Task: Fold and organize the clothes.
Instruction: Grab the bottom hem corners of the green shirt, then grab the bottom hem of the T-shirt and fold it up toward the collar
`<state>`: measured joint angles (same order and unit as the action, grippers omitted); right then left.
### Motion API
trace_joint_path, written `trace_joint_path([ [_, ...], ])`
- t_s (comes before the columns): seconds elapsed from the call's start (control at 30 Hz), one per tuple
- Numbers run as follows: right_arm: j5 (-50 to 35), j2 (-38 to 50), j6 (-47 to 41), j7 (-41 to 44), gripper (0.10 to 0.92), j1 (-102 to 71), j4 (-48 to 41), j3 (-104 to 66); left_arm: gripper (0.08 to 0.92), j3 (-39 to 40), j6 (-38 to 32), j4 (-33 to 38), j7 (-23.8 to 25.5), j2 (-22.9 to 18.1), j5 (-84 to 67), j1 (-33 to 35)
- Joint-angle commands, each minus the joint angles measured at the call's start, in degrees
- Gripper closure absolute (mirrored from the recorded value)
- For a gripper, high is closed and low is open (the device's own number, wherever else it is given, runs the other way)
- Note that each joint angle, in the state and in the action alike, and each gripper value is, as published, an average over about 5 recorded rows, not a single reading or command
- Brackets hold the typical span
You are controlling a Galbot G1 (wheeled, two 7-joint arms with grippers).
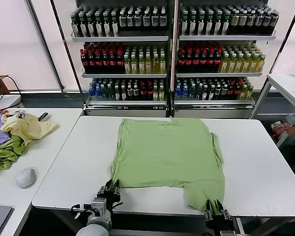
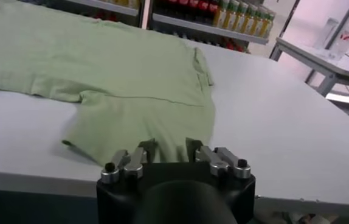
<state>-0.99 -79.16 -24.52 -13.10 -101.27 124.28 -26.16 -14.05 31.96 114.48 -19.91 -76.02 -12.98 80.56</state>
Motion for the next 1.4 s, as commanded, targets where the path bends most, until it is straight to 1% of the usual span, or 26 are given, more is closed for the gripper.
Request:
trace_joint_path([
  [0.03, -1.99, 0.43, 0.92, 1.01, 0.836, 0.16, 0.07, -0.01, 0.806, 0.21, 1.56, -1.20, -0.47, -0.05, -0.58, -0.03],
  [0.1, -2.17, 0.75, 2.42, 1.42, 0.887, 0.53, 0.35, -0.21, 0.854, 0.20, 1.50, -1.16, -0.35, -0.04, -0.92, -0.03],
  [0.17, -2.51, 1.09, 4.25, 1.74, 0.913, 0.98, 0.57, -0.40, 0.893, 0.21, 1.42, -1.06, -0.12, -0.06, -1.29, -0.08],
  [0.23, -3.08, 1.51, 6.41, 2.08, 0.917, 1.62, 0.84, -0.70, 0.906, 0.18, 1.02, -0.92, 0.05, -0.13, -1.78, -0.19],
  [0.37, -4.83, 2.75, 9.56, 2.74, 0.917, 3.76, 1.48, -2.01, 0.908, -0.09, -2.50, 0.22, 0.14, -0.20, -2.92, -0.18],
  [0.53, -7.52, 4.89, 10.80, 3.19, 0.917, 7.56, 1.62, -4.19, 0.908, -1.54, -7.49, 3.71, 0.73, 0.15, -5.50, -0.60],
  [0.67, -9.53, 6.75, 10.51, 3.14, 0.917, 11.45, 0.54, -5.26, 0.908, -2.72, -9.27, 6.19, 1.85, 0.67, -7.58, -2.10],
  [0.8, -11.03, 8.61, 9.90, 3.04, 0.917, 16.38, -2.10, -5.52, 0.908, -3.10, -9.70, 6.46, 2.64, 1.19, -9.21, -4.60],
  [1.0, -12.76, 11.67, 8.67, 2.78, 0.917, 26.85, -8.70, -4.10, 0.908, -1.91, -9.46, 2.27, 2.72, 1.93, -10.10, -10.40],
  [1.23, -13.41, 14.86, 7.17, 3.31, 0.917, 36.99, -17.93, 1.27, 0.908, 1.24, -8.46, -6.22, 2.05, 2.61, -10.09, -18.33],
  [1.4, -12.33, 15.10, 6.57, 4.21, 0.917, 43.76, -24.48, 5.75, 0.908, 3.62, -7.97, -12.01, 2.58, 2.85, -8.80, -23.11],
])
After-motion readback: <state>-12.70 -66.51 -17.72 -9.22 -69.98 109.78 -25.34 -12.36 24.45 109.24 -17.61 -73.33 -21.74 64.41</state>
